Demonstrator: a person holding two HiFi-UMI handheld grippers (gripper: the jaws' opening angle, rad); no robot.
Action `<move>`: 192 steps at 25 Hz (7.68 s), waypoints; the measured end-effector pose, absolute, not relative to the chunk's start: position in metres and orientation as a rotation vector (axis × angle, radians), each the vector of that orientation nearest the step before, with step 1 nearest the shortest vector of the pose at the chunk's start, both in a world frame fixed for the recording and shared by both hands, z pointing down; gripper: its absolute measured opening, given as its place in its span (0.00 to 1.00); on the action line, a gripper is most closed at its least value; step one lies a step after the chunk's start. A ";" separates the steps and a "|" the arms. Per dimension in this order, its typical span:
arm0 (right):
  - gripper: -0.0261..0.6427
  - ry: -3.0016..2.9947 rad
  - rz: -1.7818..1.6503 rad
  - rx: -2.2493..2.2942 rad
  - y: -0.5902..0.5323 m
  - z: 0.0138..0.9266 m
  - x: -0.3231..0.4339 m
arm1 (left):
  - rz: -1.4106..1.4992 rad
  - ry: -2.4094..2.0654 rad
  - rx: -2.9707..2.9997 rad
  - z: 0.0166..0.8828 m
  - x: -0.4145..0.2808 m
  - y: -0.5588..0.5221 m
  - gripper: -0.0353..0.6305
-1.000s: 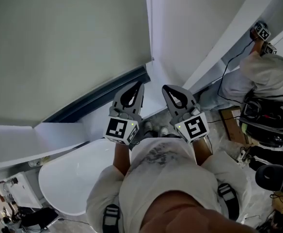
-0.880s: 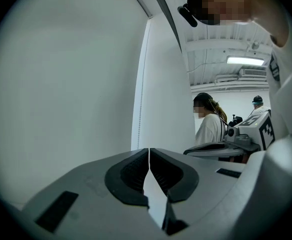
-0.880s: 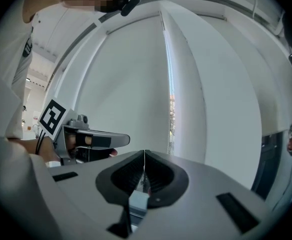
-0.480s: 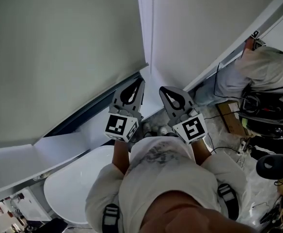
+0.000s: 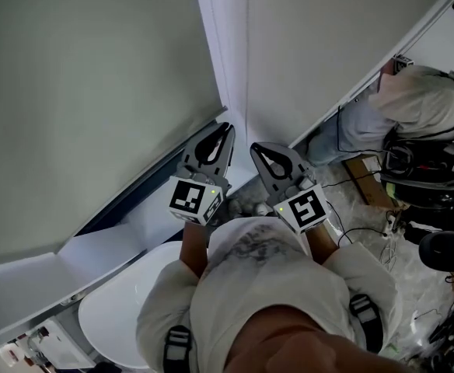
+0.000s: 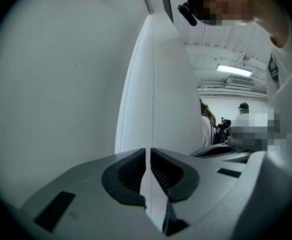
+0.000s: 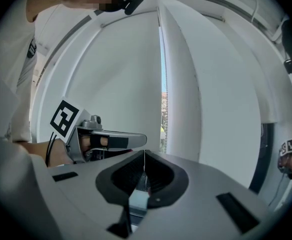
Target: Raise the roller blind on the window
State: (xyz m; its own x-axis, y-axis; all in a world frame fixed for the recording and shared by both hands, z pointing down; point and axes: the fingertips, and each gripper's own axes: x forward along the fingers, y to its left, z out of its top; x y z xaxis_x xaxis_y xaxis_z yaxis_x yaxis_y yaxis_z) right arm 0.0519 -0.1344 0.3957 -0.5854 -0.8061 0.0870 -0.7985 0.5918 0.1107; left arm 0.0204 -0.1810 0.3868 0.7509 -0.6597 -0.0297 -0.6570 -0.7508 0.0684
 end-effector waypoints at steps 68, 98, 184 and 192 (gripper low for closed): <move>0.13 -2.751 -0.149 1.282 -0.137 0.333 0.029 | -0.037 -0.954 2.844 0.413 0.018 -0.170 0.06; 0.20 -2.911 -0.346 1.166 -0.159 0.213 -0.009 | -0.049 -1.090 2.815 0.416 0.001 -0.147 0.06; 0.13 -2.767 -0.024 1.070 -0.132 0.429 -0.007 | 0.021 -1.107 2.765 0.459 -0.022 -0.124 0.14; 0.13 -2.754 -0.033 1.072 -0.124 0.430 -0.016 | -0.109 -1.053 2.930 0.363 -0.025 -0.116 0.15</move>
State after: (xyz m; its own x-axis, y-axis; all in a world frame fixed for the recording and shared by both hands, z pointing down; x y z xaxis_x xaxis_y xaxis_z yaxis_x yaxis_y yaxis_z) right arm -0.0164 -0.1245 0.4299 -0.7218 -0.6723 0.1645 -0.6682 0.7388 0.0875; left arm -0.0250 -0.1157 0.3628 0.7693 -0.6364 -0.0568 -0.6345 -0.7714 0.0486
